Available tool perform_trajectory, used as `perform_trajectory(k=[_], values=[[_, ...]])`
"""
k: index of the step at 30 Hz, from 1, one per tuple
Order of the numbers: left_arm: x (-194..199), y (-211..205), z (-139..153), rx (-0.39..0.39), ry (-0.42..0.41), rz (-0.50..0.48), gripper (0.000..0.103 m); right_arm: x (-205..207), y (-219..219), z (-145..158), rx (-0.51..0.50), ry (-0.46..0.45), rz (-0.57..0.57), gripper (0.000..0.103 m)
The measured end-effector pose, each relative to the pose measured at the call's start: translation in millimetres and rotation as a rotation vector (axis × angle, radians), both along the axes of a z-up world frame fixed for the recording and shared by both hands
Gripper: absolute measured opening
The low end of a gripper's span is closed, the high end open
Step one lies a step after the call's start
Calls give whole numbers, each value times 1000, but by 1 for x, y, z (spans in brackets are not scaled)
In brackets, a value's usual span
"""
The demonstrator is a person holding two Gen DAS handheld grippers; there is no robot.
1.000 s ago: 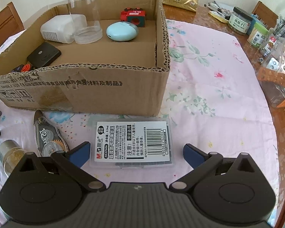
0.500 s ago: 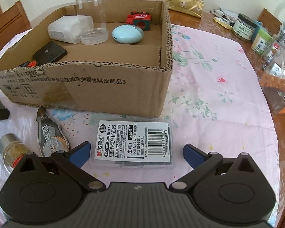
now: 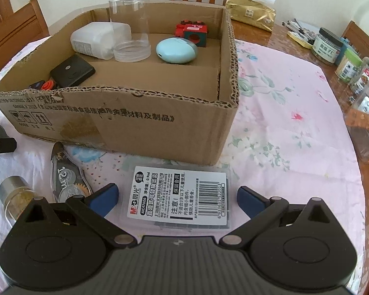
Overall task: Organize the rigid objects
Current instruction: 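Carry the elephant and card pack into the box and open both tools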
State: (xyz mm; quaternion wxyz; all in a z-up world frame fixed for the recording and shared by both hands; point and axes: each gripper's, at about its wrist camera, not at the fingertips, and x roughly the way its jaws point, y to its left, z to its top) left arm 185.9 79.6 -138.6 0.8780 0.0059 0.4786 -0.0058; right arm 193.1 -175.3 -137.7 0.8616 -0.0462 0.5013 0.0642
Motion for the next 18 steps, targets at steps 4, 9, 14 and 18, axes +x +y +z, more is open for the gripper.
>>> perform_trajectory(k=[4,9,14,18], values=[[0,1,2,-10,-3,5,99,2,1,0,0,3,5,103],[2,2,0,1,6,11,99,2,5,1,0,16,19,103],[2,3,1,8,5,14,99,1,5,4,1,13,25,95],[3,3,3,12,4,12,98,1,4,5,1,16,28,94]])
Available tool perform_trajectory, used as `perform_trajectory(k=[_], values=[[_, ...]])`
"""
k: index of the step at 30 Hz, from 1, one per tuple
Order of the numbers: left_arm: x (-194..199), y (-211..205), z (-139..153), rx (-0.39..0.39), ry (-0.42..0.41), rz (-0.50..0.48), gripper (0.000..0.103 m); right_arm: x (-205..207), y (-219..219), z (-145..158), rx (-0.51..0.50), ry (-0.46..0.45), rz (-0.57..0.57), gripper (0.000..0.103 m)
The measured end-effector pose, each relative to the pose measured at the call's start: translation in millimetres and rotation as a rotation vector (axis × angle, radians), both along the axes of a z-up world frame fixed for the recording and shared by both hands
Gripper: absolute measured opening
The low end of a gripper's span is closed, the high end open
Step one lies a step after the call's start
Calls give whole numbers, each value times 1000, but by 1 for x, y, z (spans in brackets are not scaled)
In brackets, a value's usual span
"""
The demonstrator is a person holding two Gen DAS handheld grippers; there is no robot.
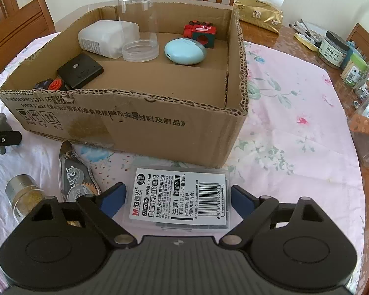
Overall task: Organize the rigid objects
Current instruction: 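Carry the elephant and card pack into the box and open both tools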
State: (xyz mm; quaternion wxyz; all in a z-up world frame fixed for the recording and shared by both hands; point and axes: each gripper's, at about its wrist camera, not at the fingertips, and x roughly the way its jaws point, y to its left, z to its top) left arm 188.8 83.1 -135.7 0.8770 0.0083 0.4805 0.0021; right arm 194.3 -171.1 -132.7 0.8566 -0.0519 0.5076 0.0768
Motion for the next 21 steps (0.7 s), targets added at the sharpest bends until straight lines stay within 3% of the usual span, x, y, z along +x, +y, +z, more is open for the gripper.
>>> perform_trajectory(k=[6,10,21], values=[[1,-1,2,10,-1,-5,97,1,0,1,-1,8,0,94],[2,-1,5,20,-1,-2,88,1,1,1,-3,11,-3,94],[2,-2,9,23,-2,-16,78,0,1,1,-3,10,0,94]])
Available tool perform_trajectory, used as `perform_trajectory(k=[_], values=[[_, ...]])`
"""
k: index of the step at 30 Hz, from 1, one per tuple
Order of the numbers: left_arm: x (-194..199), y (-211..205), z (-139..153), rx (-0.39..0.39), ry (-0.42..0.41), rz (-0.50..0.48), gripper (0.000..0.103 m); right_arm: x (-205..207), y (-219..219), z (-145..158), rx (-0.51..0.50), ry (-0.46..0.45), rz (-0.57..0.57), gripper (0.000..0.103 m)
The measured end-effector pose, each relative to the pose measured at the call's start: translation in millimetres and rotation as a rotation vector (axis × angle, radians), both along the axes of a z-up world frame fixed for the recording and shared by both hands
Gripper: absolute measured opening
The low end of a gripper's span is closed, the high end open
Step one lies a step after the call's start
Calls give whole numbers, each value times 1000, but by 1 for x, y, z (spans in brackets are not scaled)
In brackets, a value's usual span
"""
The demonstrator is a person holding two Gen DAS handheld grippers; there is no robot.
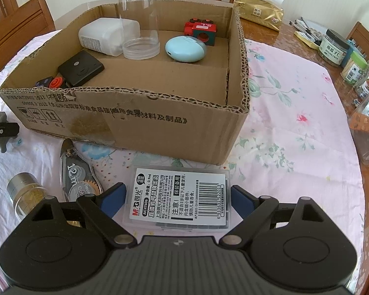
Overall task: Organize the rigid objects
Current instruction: 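Carry the elephant and card pack into the box and open both tools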
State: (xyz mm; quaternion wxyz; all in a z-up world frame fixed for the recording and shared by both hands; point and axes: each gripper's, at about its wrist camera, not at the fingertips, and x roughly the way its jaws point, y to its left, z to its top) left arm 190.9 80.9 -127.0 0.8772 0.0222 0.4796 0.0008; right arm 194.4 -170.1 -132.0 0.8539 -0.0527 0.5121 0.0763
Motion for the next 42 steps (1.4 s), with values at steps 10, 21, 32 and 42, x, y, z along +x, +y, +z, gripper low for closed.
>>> perform_trajectory(k=[10,21,32,42], values=[[-1,-1,3,8,9,-46,77,0,0,0,-1,8,1,94],[-7,-1,13,3,46,-121,72,-8,0,10,-1,4,17,93],[-21,-8,61,-9,-3,-190,72,-17,-13,68,23,-59,103,93],[-25,-12,84,-46,-69,-197,72,5,-5,128,20,-173,206,93]])
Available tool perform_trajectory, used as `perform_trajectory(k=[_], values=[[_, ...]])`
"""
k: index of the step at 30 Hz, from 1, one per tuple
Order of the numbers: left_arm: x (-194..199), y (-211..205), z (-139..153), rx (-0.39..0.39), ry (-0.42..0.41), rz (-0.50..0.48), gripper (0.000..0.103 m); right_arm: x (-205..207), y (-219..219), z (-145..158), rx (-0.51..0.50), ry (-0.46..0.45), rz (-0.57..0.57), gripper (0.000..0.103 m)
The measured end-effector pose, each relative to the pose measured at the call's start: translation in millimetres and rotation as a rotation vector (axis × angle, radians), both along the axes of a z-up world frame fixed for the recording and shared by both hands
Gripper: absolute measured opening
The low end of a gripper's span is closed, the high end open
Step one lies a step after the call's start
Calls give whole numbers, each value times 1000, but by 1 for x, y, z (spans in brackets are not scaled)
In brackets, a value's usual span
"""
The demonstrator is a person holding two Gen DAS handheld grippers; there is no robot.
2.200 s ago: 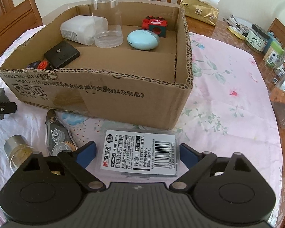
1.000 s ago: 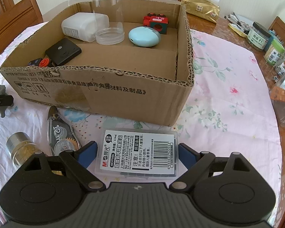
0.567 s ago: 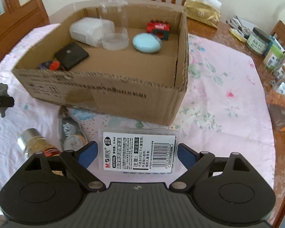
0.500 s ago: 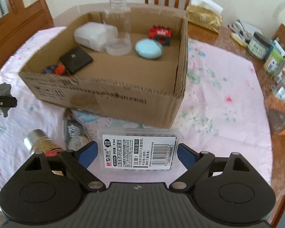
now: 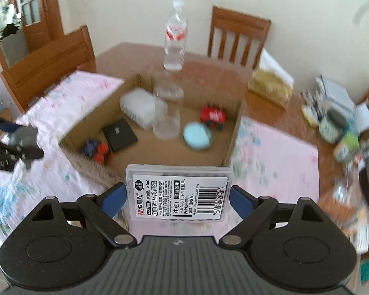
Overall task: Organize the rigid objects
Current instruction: 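Carry the elephant and card pack into the box and open both tools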
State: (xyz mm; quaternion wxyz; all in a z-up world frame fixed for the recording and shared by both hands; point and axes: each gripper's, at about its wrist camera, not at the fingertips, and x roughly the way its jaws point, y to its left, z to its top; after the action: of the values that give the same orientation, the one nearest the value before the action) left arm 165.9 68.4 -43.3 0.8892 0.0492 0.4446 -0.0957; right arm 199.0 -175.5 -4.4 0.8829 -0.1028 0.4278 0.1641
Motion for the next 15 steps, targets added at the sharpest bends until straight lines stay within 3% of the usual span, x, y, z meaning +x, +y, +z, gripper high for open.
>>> perform_trajectory(k=[11,15], values=[[-5,5,7,5,-20,28,72,67,14,-19,32,41,6,93],[-5,8,8,6,-18,43,72,77,15,-31,29,62,-31,103]])
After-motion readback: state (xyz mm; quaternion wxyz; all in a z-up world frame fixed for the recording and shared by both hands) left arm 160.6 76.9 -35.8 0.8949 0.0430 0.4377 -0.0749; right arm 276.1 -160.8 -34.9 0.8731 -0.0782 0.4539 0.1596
